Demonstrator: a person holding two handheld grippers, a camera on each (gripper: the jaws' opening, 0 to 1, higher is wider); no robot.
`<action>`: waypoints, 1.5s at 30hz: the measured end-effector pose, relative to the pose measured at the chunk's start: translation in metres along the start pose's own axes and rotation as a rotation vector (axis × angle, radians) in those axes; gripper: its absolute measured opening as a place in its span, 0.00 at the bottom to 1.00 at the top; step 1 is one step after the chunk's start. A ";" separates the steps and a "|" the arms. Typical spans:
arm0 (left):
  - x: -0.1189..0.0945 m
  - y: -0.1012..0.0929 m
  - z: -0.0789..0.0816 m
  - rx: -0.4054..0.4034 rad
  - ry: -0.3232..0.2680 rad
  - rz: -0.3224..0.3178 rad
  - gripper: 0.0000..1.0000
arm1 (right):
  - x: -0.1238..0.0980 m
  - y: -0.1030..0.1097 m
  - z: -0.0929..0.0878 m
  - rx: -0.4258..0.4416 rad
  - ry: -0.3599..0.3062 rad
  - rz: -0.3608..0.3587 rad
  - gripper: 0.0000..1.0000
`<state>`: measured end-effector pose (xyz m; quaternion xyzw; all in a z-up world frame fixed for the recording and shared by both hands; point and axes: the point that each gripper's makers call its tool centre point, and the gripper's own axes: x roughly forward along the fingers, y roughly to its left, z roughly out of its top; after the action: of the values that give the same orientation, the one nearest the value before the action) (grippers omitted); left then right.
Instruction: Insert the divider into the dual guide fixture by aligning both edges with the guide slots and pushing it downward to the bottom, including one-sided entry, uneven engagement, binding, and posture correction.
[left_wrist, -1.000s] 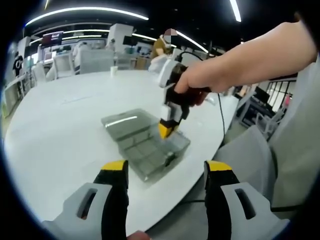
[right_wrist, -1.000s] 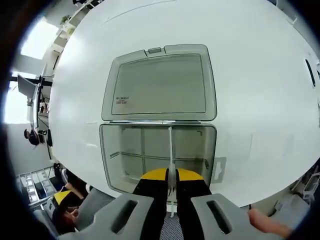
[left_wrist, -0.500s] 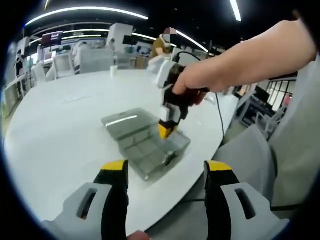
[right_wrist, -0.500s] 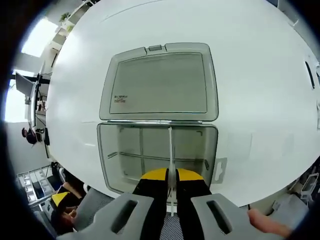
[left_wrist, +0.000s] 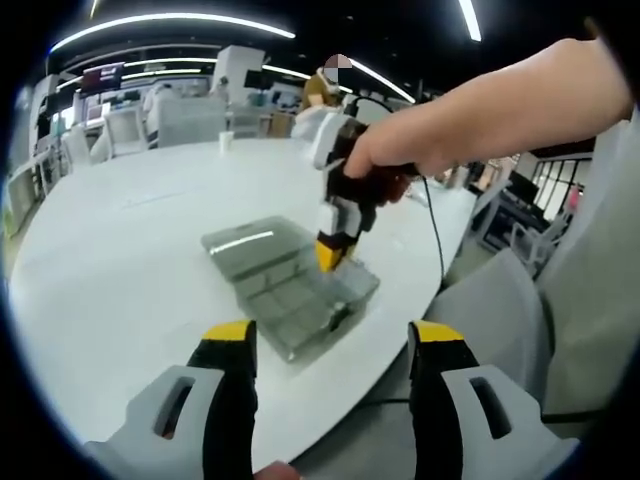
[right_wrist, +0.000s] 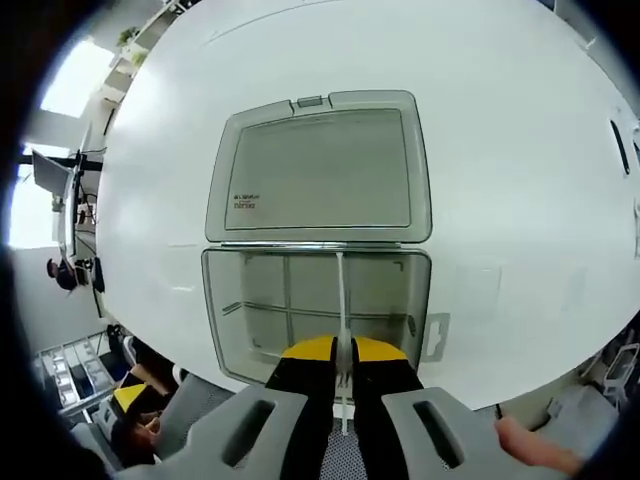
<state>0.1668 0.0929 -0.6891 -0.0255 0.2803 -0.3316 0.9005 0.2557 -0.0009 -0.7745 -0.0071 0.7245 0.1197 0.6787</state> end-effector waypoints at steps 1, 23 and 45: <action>0.000 0.000 0.000 -0.001 0.000 0.000 0.59 | 0.000 0.000 0.000 0.000 0.000 0.001 0.00; 0.001 0.000 -0.002 -0.002 0.002 -0.001 0.59 | 0.005 0.001 0.000 -0.012 -0.008 0.000 0.00; 0.001 0.000 -0.002 -0.005 0.002 0.001 0.59 | 0.018 0.002 0.001 -0.185 -0.025 -0.085 0.00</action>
<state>0.1661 0.0927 -0.6908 -0.0272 0.2823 -0.3305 0.9002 0.2552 0.0036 -0.7918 -0.0990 0.7008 0.1572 0.6887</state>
